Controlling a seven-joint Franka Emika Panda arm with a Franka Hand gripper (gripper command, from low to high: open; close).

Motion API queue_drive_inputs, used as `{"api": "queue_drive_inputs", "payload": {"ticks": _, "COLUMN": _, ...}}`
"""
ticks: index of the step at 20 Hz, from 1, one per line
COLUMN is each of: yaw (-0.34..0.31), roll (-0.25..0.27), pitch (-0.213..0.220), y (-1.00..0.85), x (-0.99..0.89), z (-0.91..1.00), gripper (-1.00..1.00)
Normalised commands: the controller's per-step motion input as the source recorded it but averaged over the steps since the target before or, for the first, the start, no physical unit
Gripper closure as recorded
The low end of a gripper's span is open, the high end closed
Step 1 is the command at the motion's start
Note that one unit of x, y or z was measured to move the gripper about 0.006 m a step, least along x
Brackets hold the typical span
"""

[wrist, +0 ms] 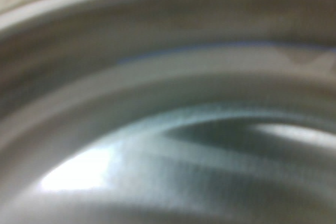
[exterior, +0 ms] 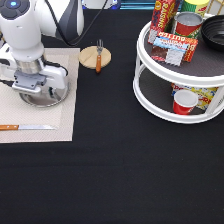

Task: Arrange plate and fork

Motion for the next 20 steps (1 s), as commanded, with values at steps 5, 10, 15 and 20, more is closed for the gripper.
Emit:
{"api": "queue_drive_inputs", "payload": {"ticks": 5, "yaw": 0.037, "roll": 0.045, "pitch": 0.016, "y": -0.75, "x": 0.64, "z": 0.12, "gripper": -1.00}}
{"api": "queue_drive_inputs", "payload": {"ticks": 10, "yaw": 0.034, "roll": 0.060, "pitch": 0.045, "y": -0.76, "x": 0.59, "z": 0.10, "gripper": -1.00}}
{"api": "queue_drive_inputs", "payload": {"ticks": 15, "yaw": 0.041, "roll": 0.119, "pitch": 0.135, "y": -0.35, "x": 0.15, "z": 0.08, "gripper": -1.00}}
{"api": "queue_drive_inputs", "payload": {"ticks": 20, "yaw": 0.060, "roll": 0.010, "pitch": 0.082, "y": 0.53, "x": -0.32, "z": 0.50, "gripper": -1.00}}
